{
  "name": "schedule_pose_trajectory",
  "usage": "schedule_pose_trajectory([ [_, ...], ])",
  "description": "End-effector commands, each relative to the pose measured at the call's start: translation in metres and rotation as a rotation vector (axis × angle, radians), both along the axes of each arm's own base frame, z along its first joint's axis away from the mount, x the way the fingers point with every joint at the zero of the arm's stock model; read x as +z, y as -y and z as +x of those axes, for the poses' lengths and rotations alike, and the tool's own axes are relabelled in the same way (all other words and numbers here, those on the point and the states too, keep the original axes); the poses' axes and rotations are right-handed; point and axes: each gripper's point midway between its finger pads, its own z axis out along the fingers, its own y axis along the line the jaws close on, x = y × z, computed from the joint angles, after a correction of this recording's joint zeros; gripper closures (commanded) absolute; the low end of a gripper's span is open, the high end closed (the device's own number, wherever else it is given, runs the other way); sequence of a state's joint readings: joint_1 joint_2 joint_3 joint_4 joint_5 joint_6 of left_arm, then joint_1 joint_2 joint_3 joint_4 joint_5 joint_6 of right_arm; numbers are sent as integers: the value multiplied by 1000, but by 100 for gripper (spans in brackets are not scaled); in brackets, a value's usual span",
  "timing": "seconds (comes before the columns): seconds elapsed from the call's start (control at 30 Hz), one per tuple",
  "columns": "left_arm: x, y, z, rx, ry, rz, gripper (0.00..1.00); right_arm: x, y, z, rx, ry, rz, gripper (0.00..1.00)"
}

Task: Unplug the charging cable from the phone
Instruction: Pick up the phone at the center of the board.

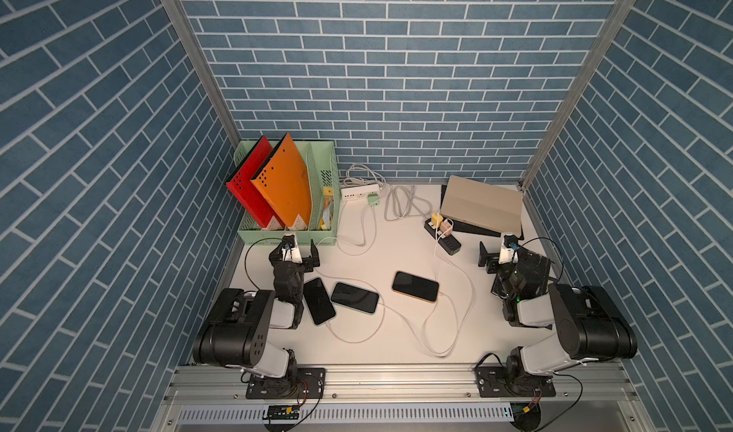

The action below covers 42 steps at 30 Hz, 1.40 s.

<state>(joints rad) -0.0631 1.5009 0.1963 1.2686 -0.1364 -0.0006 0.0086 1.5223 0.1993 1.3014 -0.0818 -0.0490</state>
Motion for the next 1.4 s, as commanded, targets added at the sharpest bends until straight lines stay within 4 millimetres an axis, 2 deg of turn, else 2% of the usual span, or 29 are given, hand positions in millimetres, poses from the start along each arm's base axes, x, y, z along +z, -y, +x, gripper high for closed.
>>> schedule_pose_trajectory([
  [0.0, 3, -1, 4, 2, 5, -2, 0, 2, 0, 3, -9, 3, 14, 1],
  [0.17, 2, -2, 4, 3, 4, -2, 0, 2, 1, 2, -11, 5, 13, 0],
  [0.27, 5, -12, 4, 66, 4, -17, 0, 15, -10, -6, 54, 52, 1, 0],
  [0.33, 7, -19, 4, 114, 1, -26, 0, 16, -12, -8, 63, 31, -5, 0],
  [0.43, 8, -31, 17, 201, -88, -38, 0, 25, -15, -6, 64, 7, -15, 0],
  [0.57, 11, -27, 30, 188, -159, -61, 0, 31, -26, 2, 88, -78, 28, 0],
  [0.73, 13, -17, 29, 154, -196, -117, 0, 32, -60, 12, 199, -277, 32, 1],
  [0.87, 23, -13, 23, 149, -197, -147, 0, 38, -91, 13, 272, -430, -9, 1],
  [1.07, 41, -6, 14, 119, -175, -208, 0, 48, -149, -2, 458, -547, -128, 1],
  [1.13, 41, -5, 11, 114, -186, -227, 0, 50, -166, -8, 518, -587, -150, 0],
  [1.37, 48, 4, 3, 71, -187, -270, 0, 31, -217, -34, 686, -745, -323, 1],
])
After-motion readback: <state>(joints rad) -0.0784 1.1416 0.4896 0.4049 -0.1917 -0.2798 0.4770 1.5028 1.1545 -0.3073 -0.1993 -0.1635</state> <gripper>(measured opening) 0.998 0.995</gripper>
